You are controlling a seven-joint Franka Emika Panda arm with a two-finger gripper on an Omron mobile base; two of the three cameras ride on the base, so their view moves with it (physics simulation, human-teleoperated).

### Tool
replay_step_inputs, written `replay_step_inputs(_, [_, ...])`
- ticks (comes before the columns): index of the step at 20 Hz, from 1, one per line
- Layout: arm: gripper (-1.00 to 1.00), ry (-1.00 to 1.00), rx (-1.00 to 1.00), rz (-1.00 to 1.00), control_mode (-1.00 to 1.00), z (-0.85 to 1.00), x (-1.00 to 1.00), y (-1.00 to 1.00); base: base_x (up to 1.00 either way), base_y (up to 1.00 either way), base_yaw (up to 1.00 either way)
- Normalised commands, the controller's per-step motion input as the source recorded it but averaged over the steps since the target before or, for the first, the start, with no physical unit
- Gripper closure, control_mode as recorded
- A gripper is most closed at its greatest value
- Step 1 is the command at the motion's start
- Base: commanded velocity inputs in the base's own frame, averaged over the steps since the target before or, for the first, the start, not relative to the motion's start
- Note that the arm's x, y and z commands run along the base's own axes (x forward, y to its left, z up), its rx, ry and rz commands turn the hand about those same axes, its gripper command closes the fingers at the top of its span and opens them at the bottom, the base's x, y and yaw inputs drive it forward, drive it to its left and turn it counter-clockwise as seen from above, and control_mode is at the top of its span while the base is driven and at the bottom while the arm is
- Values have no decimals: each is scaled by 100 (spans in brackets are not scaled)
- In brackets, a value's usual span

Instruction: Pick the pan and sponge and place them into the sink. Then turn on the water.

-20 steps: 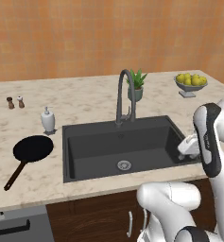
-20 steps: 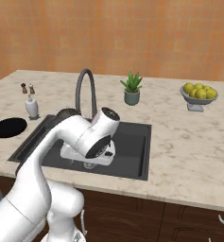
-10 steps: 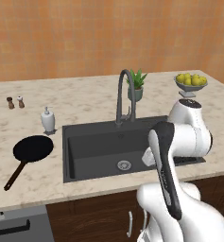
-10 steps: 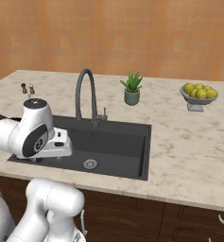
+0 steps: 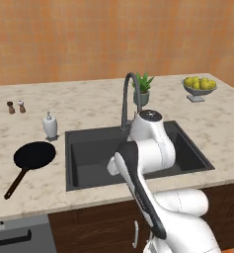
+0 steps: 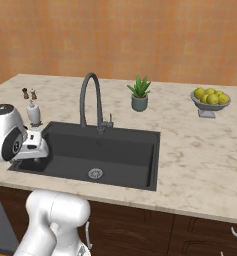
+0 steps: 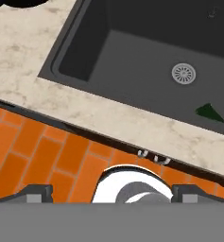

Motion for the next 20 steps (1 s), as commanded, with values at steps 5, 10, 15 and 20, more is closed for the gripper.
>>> replay_step_inputs(5, [-100, -2, 7, 0, -100, 0, 94, 100, 0, 0, 0])
replay_step_inputs(10, [-100, 4, 5, -1, -100, 0, 62, 100, 0, 0, 0])
replay_step_inputs(15, [-100, 10, 5, 2, -100, 0, 2, 62, 0, 0, 0])
replay_step_inputs(20, [-100, 2, 1, 3, -100, 0, -3, -9, 0, 0, 0])
